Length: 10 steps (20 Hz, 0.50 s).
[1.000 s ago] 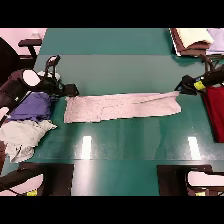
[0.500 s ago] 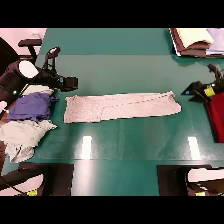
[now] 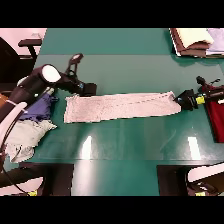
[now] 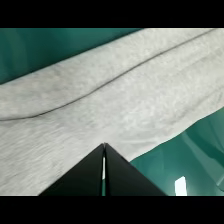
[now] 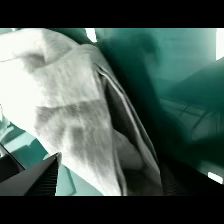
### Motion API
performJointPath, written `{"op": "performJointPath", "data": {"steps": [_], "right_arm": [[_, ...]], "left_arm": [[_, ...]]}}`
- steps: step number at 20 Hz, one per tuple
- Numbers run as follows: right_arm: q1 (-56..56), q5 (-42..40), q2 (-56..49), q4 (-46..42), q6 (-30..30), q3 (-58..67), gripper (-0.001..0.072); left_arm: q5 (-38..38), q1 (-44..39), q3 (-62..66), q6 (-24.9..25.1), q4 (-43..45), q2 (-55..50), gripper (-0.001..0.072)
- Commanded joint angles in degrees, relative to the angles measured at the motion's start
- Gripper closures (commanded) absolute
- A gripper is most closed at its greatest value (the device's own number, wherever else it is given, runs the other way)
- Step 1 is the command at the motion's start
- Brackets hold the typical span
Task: Fold the shirts.
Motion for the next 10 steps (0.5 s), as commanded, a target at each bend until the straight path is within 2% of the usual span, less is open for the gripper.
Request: {"op": "performJointPath", "data": {"steps": [1,5,6,10], "right_arm": [[3.3,1.73,-2.16,0.17,-1.42,2.23,0.0174],[4.76,2.38,-1.77,0.02,-2.38,3.8,0.0675],[4.81,2.58,-1.09,0.13,-2.34,4.02,0.0698],[4.85,2.23,6.62,4.07,-1.79,3.98,0.0698]], "left_arm": [[2.84,-3.41,0.92,-0.02,-4.35,-4.5,0.0686],[2.84,-6.64,6.71,0.68,-4.81,-10.51,0.0687],[2.8,-7.45,8.44,1.07,-4.92,-12.11,0.0687],[2.84,-9.35,14.71,1.4,-5.57,-19.1,0.0687]]}}
